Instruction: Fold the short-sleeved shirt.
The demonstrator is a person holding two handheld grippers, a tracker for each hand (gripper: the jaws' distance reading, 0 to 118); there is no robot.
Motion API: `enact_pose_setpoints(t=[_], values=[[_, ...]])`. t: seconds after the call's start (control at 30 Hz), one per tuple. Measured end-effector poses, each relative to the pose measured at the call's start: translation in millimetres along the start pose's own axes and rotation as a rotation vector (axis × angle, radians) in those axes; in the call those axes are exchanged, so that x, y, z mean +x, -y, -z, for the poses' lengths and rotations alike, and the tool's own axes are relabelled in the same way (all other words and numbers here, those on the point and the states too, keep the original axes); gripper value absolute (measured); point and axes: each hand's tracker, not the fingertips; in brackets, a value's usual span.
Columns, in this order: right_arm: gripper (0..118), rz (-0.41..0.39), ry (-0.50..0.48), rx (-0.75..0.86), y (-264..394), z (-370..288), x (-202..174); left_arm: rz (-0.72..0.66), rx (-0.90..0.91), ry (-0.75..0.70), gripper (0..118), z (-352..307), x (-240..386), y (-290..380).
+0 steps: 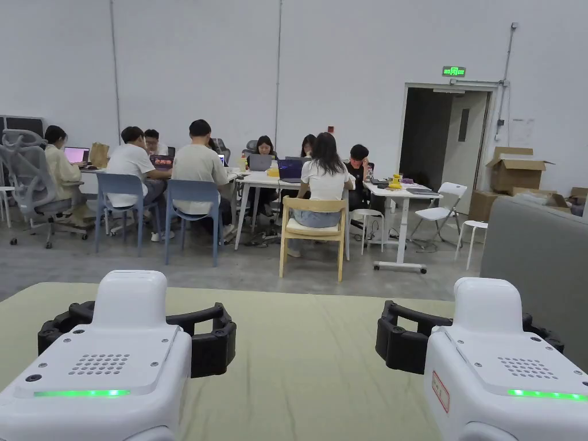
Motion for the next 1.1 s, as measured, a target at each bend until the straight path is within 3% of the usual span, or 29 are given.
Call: enact_pose_setpoints(t=[1.1], values=[[118,-0.012,0.010,0.007,-0.9,-2.4,0.5,-0.020,-0.016,-0.002,118,0.2,-4.3,-0.4]])
